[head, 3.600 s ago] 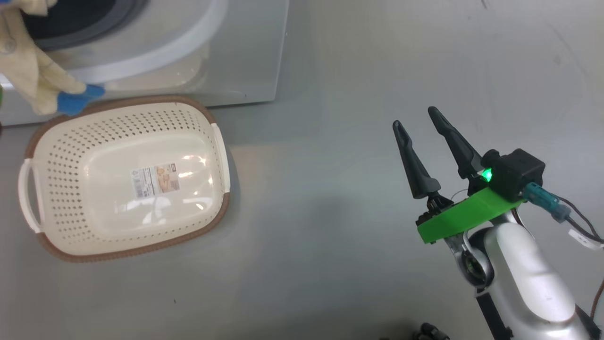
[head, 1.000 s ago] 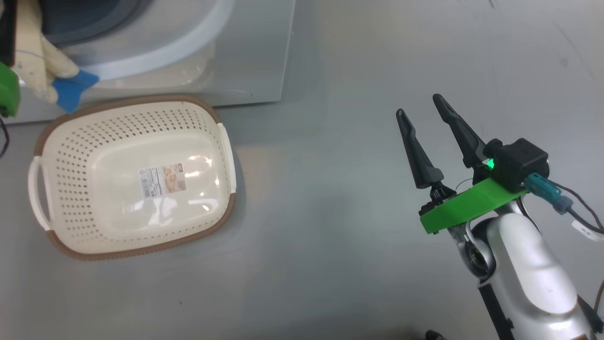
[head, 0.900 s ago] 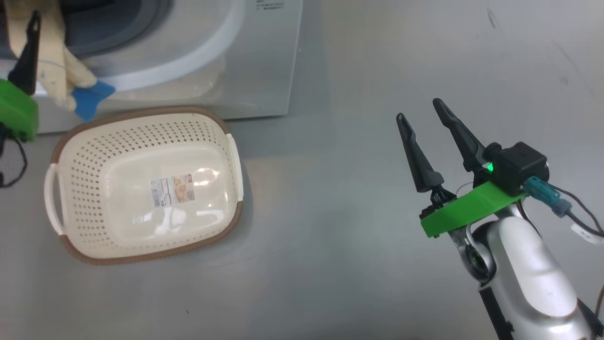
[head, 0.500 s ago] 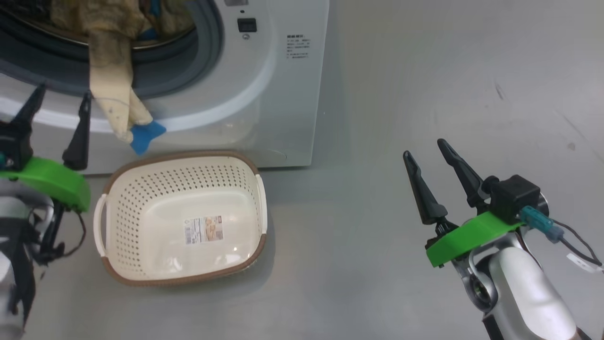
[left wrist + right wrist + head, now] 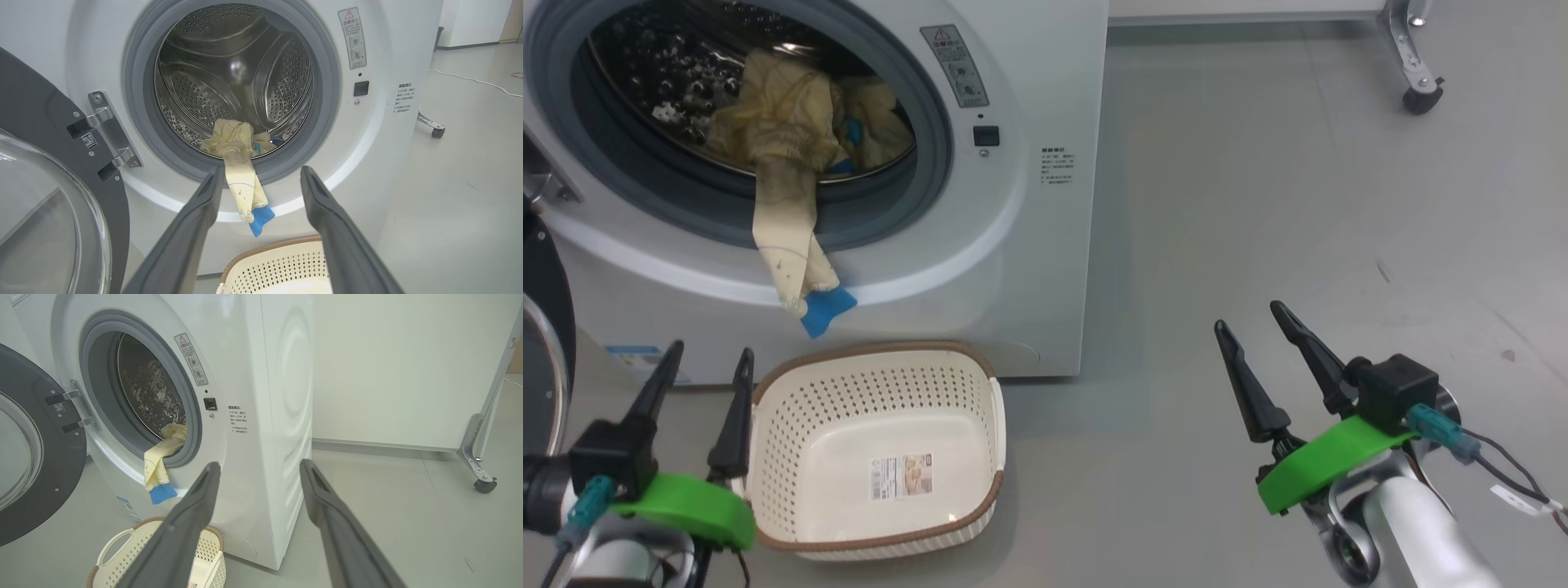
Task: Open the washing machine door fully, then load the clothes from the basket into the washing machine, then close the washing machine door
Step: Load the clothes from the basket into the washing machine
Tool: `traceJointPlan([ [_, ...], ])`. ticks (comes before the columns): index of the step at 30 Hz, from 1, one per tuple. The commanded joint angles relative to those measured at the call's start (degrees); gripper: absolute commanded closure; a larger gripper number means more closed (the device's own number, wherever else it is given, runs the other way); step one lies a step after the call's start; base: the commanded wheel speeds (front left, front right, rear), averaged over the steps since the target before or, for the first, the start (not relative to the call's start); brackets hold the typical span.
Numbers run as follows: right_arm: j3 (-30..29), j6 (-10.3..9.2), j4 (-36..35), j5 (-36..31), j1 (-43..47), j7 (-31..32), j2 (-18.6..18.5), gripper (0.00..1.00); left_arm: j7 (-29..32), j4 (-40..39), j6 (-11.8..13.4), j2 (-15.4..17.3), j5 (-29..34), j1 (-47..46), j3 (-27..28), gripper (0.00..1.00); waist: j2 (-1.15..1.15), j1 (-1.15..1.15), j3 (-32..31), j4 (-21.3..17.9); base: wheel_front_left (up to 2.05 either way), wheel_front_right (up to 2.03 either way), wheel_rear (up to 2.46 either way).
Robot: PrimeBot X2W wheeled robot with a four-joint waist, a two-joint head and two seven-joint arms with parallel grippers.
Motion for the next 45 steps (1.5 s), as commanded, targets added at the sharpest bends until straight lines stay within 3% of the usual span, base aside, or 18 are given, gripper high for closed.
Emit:
traceJointPlan([
  [1, 1.3, -0.16, -1.6, 0.5, -0.7, -0.4, -0.2, 0.0, -0.4, -2.9, 0.9, 1.5, 0.3, -0.4, 3.5, 0.0, -0.01, 0.01, -1.5, -0.2, 0.0, 0.0, 0.0],
  [10, 1.2, -0.16, -1.9, 0.9, 1.8, -0.4, 0.0, 0.0, -0.4, -10.0, 3.5, -3.8, 2.5, 10.1, 6.5, 0.0, -0.01, 0.01, -4.5, -1.1, 0.0, 0.0, 0.0],
  [16, 1.7, -0.16, -2.0, 1.3, 2.0, -0.4, 0.1, 0.0, -0.4, -11.4, 3.9, -6.9, 5.1, 13.3, 8.0, 0.0, -0.01, 0.01, -4.9, -1.8, 0.0, 0.0, 0.0],
  [28, 1.9, -0.16, -1.8, 1.4, 1.9, -0.4, 0.2, 0.0, -0.4, -11.6, 1.8, -10.7, 8.8, 14.9, 11.6, 0.0, -0.01, 0.01, -4.6, -2.6, 0.0, 0.0, 0.0],
  [45, 2.1, -0.16, -1.7, 1.7, 1.8, -0.4, 0.2, 0.0, -0.4, -9.2, -1.6, -13.6, 11.0, 15.0, 13.9, 0.0, -0.01, 0.01, -4.9, -2.6, 0.0, 0.0, 0.0],
])
